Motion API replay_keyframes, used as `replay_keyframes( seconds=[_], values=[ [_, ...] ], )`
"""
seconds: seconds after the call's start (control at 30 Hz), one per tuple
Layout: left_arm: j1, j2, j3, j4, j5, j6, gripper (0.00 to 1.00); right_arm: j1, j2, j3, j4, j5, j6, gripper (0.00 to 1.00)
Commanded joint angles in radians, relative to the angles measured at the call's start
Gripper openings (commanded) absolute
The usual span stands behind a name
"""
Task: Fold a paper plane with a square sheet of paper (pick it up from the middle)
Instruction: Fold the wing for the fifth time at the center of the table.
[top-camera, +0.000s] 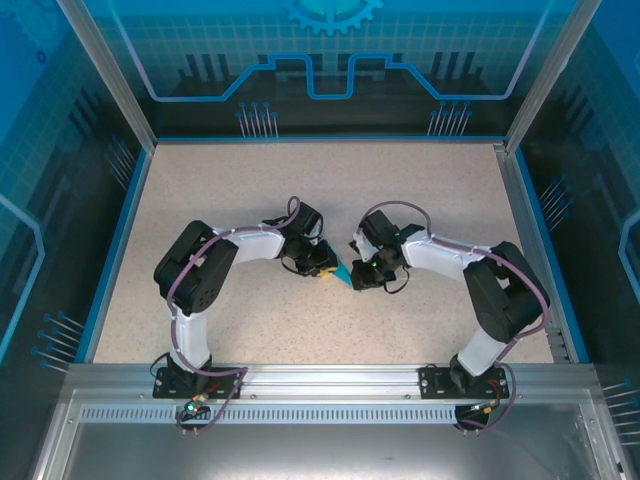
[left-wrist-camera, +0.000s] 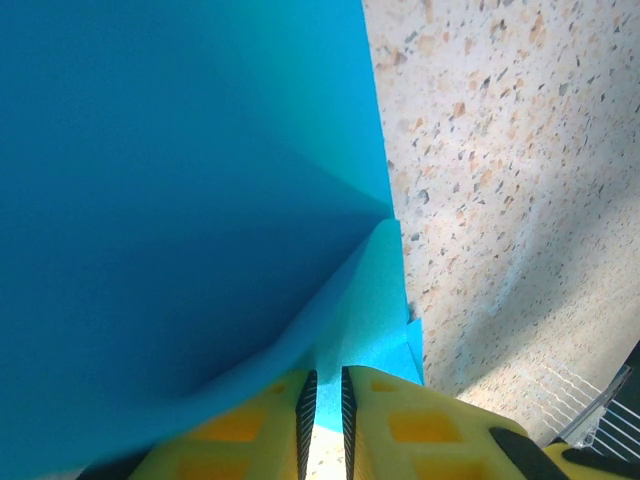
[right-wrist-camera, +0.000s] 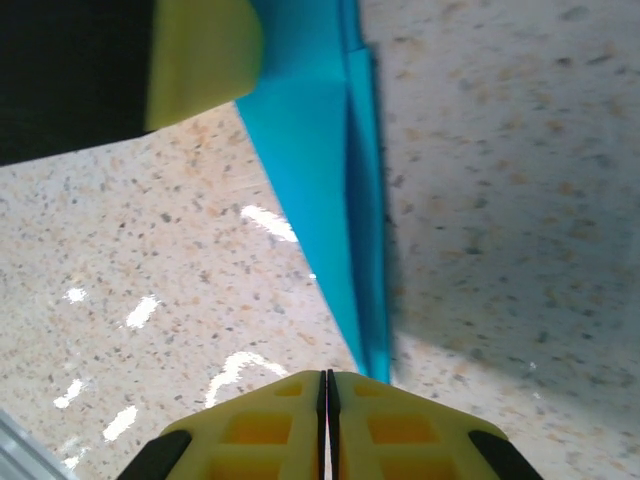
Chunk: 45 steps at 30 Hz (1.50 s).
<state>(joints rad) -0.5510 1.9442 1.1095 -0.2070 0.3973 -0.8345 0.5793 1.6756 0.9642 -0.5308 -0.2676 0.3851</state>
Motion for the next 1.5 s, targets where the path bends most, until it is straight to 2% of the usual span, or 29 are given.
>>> replay_keyframes(
  seconds=[0.0,0.23,0.47,0.6,0.83,1.1,1.47],
  values=[
    [0.002,0.053,-0.008,-0.08,-0.093,0.023,0.2,0.016,0.044,0.019,-0.014,-0.036,-0.015,0.12],
    [0.003,0.054,-0.007,-0.089,-0.1,0.024,0.2,-0.015,0.084,0.002,-0.028,0.033,-0.001,0.11],
    [0.003,0.06,0.001,-0.101,-0.112,0.032,0.2,-0.049,0.078,-0.043,-0.024,0.029,-0.004,0.1],
    [0.002,0.06,0.001,-0.1,-0.11,0.031,0.2,-0.078,0.076,-0.079,0.005,-0.006,0.001,0.1],
    [0.003,0.061,0.001,-0.094,-0.106,0.029,0.2,-0.06,-0.06,-0.059,0.09,-0.119,0.017,0.12],
    [0.002,0.059,0.0,-0.094,-0.101,0.03,0.2,-0.042,0.068,0.015,0.18,-0.116,0.057,0.13],
    [0.003,0.056,0.015,-0.102,-0.095,0.05,0.2,-0.052,0.147,0.011,0.148,-0.069,0.048,0.12]
  ],
)
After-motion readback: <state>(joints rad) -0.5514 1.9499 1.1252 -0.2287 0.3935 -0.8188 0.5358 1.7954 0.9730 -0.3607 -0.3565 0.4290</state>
